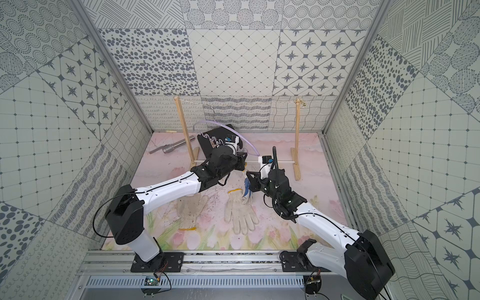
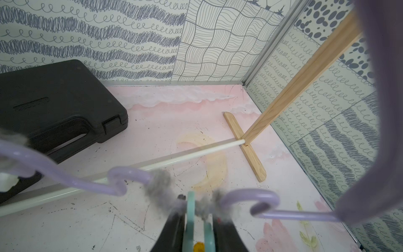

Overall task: Clip the gloves onto a hanger to dry
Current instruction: Clamp the glove onto the hanger.

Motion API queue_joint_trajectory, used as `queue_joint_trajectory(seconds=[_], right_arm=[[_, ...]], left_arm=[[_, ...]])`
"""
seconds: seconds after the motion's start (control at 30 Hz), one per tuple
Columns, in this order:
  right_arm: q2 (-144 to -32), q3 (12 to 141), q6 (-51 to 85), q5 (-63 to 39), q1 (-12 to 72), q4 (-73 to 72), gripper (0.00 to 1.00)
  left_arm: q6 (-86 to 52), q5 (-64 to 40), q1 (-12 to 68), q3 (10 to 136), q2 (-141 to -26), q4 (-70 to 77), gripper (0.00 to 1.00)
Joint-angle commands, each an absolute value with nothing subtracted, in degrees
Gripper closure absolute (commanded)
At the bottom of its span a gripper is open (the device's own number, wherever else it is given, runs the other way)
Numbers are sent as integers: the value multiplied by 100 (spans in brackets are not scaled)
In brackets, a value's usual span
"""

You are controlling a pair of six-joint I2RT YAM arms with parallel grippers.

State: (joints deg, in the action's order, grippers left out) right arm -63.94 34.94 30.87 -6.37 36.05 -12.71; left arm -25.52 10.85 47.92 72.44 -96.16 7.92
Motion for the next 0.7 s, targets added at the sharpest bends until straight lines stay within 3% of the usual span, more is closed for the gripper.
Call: queue_joint_trajectory(seconds=[0.0, 0.17, 0.23, 0.37, 0.47, 0.53, 0.57, 0.67], right_arm=[[-6242, 3684, 3041, -544, 3658, -1604, 100], [-6323, 3709, 3041, -558, 3658, -1661, 100], [-6322, 3724, 3033, -554, 3667, -1663, 100], [-6313, 3738, 2989, -510, 3667, -1655, 100], [-6345, 3760, 2963, -467, 3666, -1645, 100], [-6384, 3757, 2959, -457, 3671, -1657, 100], [-6399, 3766, 2971, -457, 3670, -1655, 97], [-6468, 3792, 2980, -433, 3665, -1587, 46]], left_arm=[[-2627, 1065, 4798, 7356, -9633, 942, 100], [-2662, 994, 4799, 7371, -9633, 886, 100], [-2671, 968, 4800, 7385, -9633, 843, 73], [-2692, 891, 4802, 7375, -9589, 770, 35], [-2684, 923, 4806, 7322, -9529, 757, 22], [-2688, 924, 4805, 7296, -9501, 747, 19], [-2681, 923, 4801, 7294, -9493, 741, 18], [-2646, 915, 4799, 7308, -9514, 717, 17]])
